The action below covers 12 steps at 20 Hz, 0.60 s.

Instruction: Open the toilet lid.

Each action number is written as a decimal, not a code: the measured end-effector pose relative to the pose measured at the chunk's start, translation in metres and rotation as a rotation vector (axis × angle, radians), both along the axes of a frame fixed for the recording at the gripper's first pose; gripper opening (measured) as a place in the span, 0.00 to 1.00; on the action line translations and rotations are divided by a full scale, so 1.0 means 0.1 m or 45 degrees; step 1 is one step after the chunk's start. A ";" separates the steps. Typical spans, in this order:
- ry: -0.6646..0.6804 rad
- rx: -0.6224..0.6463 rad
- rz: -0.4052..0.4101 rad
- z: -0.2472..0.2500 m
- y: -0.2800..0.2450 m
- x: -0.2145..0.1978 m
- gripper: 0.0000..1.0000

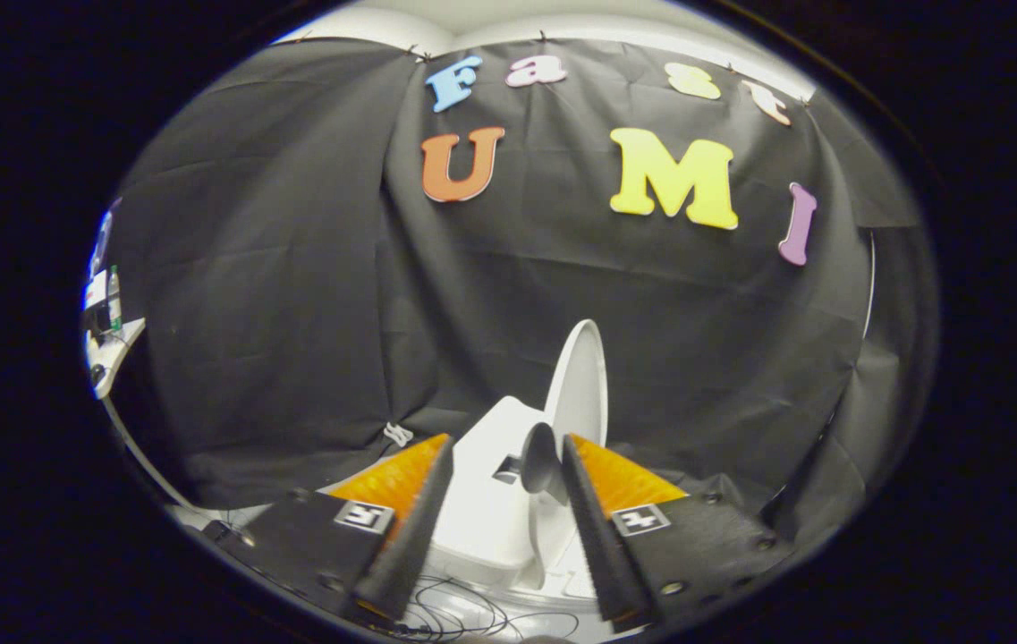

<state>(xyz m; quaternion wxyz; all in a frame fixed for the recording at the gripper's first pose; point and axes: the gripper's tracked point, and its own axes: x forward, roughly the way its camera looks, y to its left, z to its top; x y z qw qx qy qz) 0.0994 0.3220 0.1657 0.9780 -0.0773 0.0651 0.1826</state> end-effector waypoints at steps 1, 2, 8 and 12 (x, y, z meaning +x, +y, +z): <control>-0.044 0.031 -0.016 0.08 -0.13 -0.07 0.88; -0.097 0.070 -0.028 0.18 -0.27 -0.14 0.90; -0.296 0.272 -0.063 0.37 -1.16 -0.57 1.00; -0.312 0.359 -0.131 0.06 -1.77 -0.74 1.00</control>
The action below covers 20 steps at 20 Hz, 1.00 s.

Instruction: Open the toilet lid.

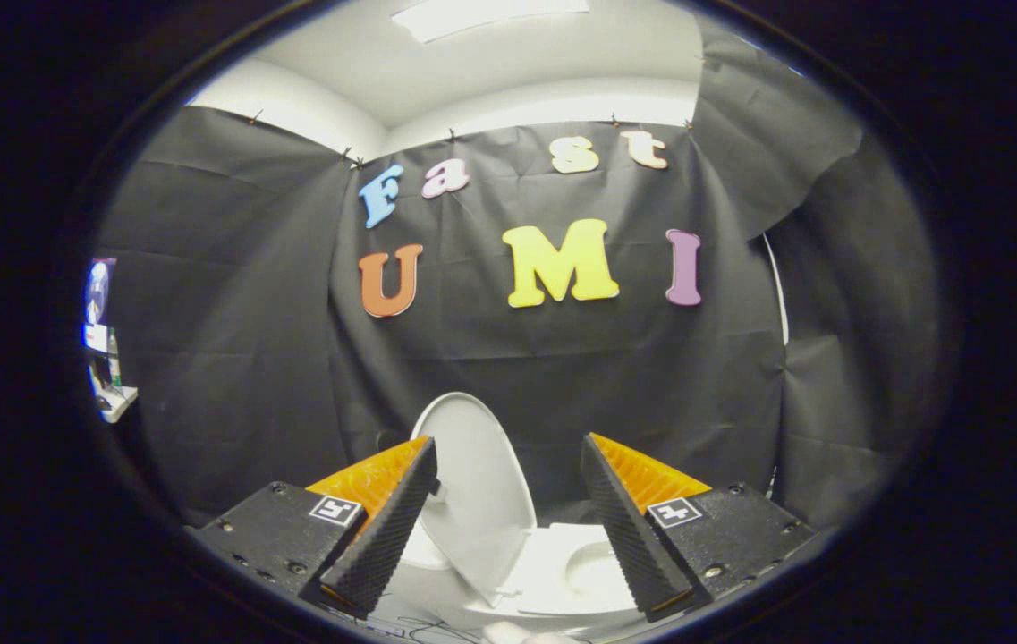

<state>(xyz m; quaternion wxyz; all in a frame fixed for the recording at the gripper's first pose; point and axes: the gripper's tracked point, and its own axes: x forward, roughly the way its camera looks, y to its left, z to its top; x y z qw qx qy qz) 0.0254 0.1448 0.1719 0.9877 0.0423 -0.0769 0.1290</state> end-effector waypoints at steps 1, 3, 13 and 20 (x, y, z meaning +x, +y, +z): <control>0.018 0.010 -0.028 -0.10 -0.16 0.00 1.00; 0.062 0.008 -0.096 -0.36 -0.52 -0.02 1.00; 0.053 0.003 -0.287 -0.96 -1.54 0.03 1.00; 0.091 -0.017 -0.301 -1.07 -1.58 0.06 1.00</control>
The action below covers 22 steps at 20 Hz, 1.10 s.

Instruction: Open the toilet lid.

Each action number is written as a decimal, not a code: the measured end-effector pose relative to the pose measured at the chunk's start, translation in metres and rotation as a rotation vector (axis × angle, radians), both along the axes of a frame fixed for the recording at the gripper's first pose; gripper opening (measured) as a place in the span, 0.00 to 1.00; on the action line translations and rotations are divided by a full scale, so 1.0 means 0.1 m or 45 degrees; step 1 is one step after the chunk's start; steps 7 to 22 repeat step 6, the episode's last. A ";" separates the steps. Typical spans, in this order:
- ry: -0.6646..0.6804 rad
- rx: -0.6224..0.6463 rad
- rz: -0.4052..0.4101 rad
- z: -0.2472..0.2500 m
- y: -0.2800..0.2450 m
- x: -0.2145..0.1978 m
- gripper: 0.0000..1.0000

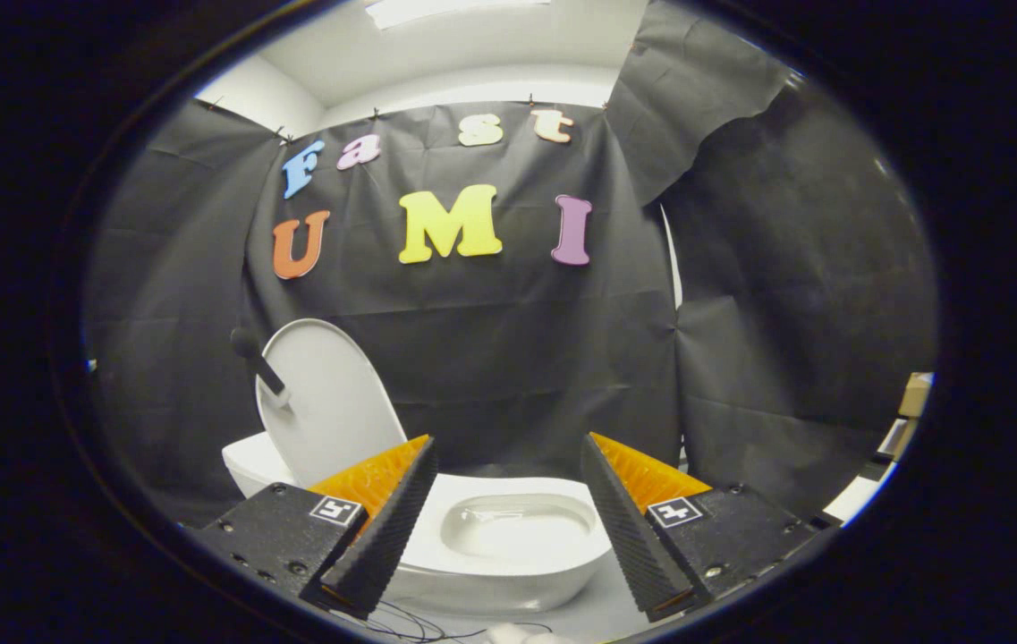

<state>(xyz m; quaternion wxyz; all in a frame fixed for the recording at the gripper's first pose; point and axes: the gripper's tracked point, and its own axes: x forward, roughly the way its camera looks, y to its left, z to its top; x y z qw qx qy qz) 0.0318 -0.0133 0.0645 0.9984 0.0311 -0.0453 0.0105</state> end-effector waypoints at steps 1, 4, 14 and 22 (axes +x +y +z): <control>0.006 -0.002 0.002 0.00 0.02 0.00 1.00; 0.012 0.001 0.006 -0.02 0.04 0.02 1.00; 0.023 -0.010 0.009 -0.03 0.04 0.02 1.00; 0.023 -0.010 0.009 -0.03 0.04 0.02 1.00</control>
